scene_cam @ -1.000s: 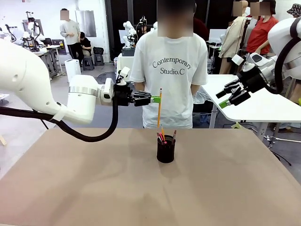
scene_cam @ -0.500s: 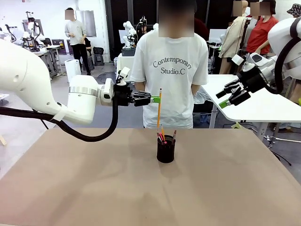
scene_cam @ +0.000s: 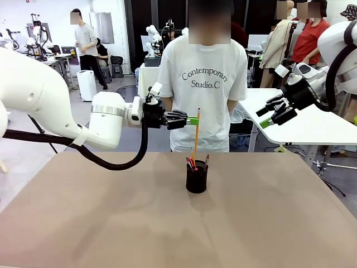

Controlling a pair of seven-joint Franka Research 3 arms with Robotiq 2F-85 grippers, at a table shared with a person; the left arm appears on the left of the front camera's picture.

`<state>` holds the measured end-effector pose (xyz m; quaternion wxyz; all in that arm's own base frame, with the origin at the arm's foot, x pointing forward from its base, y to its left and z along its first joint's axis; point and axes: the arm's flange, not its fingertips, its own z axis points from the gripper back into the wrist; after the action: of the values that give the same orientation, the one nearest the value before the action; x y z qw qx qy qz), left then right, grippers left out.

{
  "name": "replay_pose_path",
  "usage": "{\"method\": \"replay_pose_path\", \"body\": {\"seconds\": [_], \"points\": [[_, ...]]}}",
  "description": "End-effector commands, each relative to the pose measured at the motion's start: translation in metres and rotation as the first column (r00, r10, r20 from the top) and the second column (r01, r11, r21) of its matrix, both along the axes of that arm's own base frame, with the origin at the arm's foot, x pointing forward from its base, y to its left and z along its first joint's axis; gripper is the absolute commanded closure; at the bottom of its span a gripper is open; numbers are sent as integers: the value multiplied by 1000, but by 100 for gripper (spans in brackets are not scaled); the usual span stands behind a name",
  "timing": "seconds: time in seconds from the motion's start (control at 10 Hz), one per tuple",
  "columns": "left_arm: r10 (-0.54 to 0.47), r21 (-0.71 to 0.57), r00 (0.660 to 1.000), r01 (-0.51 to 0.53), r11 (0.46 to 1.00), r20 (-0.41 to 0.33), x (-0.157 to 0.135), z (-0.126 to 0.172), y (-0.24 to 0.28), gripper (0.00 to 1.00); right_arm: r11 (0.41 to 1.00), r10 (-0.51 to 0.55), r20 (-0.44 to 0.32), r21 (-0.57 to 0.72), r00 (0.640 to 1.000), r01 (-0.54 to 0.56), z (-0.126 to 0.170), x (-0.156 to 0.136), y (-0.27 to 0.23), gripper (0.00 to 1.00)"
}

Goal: Place the pens into the pen holder.
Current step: Pick up a writing instrument from the table and place it into the Pen holder.

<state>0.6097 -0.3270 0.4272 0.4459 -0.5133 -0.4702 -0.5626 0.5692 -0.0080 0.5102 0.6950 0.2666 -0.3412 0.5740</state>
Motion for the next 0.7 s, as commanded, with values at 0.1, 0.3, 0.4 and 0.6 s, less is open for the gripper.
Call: {"method": "replay_pose_path", "body": {"seconds": [0.1,0.3,0.4,0.6], "points": [[-64,-1,996,65,998,57,14,-16,-11,100,1000,0,5,-1,1000,0,2,0,0,0],[-67,15,994,66,998,92,21,-36,-15,100,1000,0,5,-1,1000,0,2,0,0,0],[-71,19,993,69,997,94,22,-42,-15,100,1000,0,5,-1,1000,0,2,0,0,0],[-98,13,990,97,995,101,25,-55,-17,100,1000,0,5,-1,1000,0,2,0,0,0]]}}
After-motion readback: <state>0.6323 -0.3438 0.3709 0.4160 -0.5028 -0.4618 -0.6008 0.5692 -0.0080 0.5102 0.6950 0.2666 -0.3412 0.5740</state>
